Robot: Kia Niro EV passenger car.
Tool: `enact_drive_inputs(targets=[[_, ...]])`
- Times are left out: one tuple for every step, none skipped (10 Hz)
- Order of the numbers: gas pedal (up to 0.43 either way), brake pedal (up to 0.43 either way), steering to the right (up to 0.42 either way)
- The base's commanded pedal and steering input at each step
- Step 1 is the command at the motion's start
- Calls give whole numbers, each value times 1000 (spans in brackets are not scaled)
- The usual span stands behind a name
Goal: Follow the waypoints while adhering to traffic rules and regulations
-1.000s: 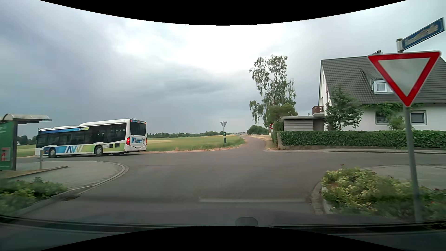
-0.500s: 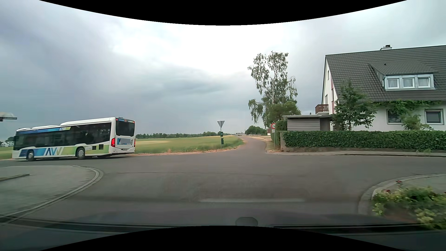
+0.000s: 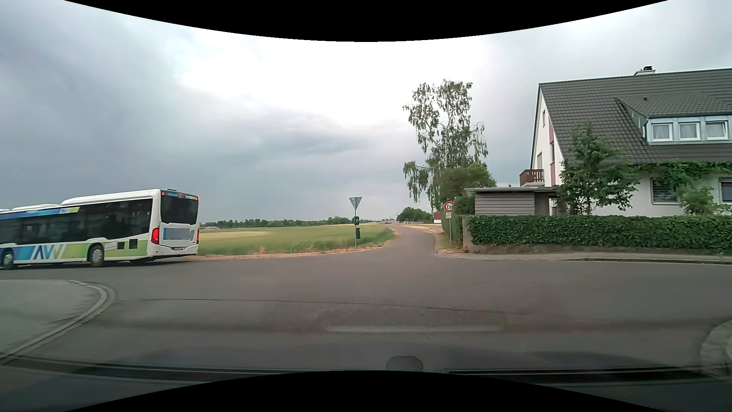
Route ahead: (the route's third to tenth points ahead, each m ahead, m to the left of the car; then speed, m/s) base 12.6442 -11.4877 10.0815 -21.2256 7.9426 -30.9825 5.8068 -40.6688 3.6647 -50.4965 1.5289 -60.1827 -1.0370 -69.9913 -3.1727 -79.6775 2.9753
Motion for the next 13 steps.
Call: enact_drive_inputs(targets=[[0,195,74],[0,189,80],[0,183,80],[0,189,80],[0,189,80],[0,189,80],[0,183,80],[0,159,78],[0,128,76],[0,73,73],[0,37,71],[0,30,71],[0,18,71]])
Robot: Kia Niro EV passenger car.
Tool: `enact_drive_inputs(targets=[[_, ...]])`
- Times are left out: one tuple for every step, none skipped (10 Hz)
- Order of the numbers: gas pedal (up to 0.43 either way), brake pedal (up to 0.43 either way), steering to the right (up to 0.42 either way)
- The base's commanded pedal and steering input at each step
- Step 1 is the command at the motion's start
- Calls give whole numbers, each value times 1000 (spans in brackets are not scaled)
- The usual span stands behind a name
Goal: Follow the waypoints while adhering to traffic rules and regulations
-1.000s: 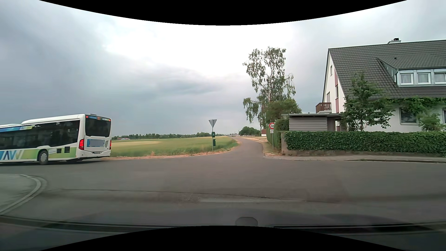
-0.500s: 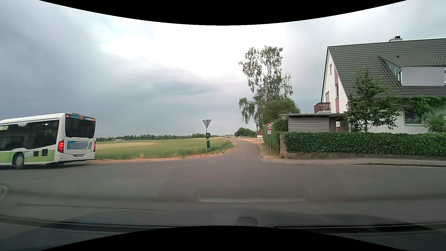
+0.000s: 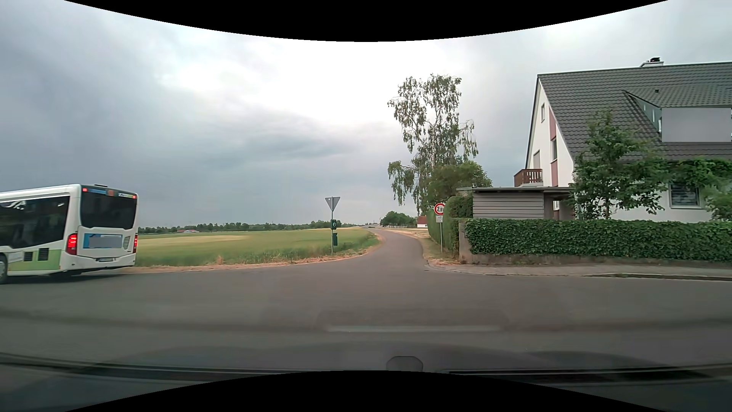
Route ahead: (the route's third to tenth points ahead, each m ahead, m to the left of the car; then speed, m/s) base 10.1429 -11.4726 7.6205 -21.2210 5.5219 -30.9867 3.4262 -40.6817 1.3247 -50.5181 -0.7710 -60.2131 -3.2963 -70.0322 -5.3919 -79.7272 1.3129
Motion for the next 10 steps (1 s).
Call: enact_drive_inputs(targets=[[0,0,71],[0,0,71],[0,0,71],[0,0,71],[0,0,71],[0,0,75],[0,0,81],[0,0,85],[0,0,89],[0,61,89]])
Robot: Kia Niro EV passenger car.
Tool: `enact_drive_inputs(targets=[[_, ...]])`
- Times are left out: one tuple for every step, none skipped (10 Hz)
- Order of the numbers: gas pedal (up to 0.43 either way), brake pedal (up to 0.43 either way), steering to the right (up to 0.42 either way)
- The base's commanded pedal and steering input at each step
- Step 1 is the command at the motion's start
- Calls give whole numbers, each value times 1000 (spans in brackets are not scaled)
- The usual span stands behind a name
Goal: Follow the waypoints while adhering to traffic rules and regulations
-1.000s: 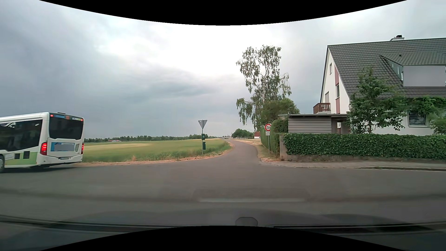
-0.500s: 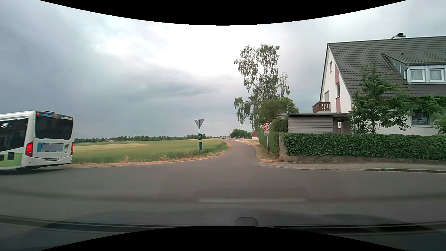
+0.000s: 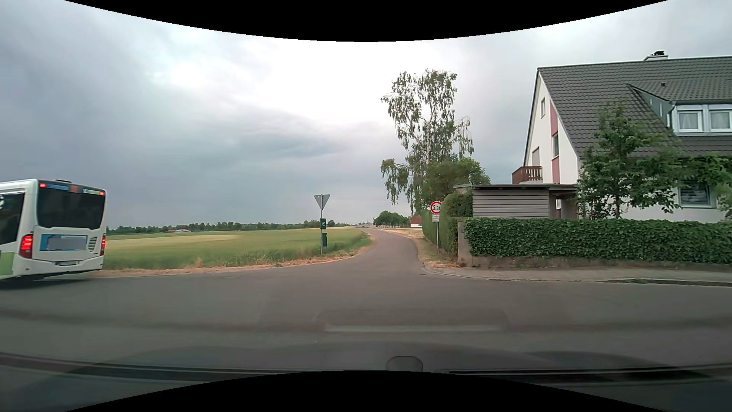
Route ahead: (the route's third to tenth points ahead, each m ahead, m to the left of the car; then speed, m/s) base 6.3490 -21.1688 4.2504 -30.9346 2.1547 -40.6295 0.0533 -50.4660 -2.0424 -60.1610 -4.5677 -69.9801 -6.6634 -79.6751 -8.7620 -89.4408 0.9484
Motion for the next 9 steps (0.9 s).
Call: enact_drive_inputs(targets=[[0,110,88],[0,104,87],[0,98,87],[0,98,90],[0,122,105],[0,152,123],[0,159,132],[0,171,138],[0,171,150]])
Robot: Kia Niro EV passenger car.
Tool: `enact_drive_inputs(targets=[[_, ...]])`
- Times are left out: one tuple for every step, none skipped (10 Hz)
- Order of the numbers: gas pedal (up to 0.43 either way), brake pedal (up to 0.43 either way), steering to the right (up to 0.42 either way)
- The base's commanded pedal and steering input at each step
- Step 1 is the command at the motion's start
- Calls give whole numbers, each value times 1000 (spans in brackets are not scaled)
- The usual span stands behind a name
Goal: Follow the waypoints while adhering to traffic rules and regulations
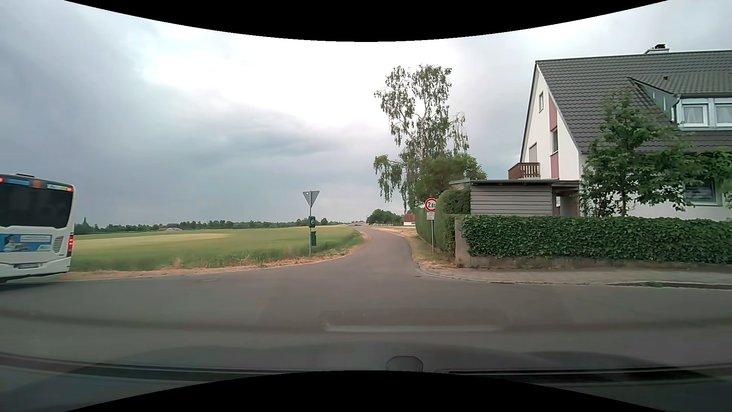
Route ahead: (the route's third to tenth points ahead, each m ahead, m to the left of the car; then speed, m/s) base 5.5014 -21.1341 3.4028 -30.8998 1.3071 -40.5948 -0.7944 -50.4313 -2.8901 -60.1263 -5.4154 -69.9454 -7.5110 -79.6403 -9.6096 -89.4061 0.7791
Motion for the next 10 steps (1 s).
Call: enact_drive_inputs(targets=[[0,152,163],[0,116,171],[0,116,181],[0,128,211],[0,122,253],[0,128,292],[0,128,328],[0,128,348],[0,134,354],[0,128,372]])
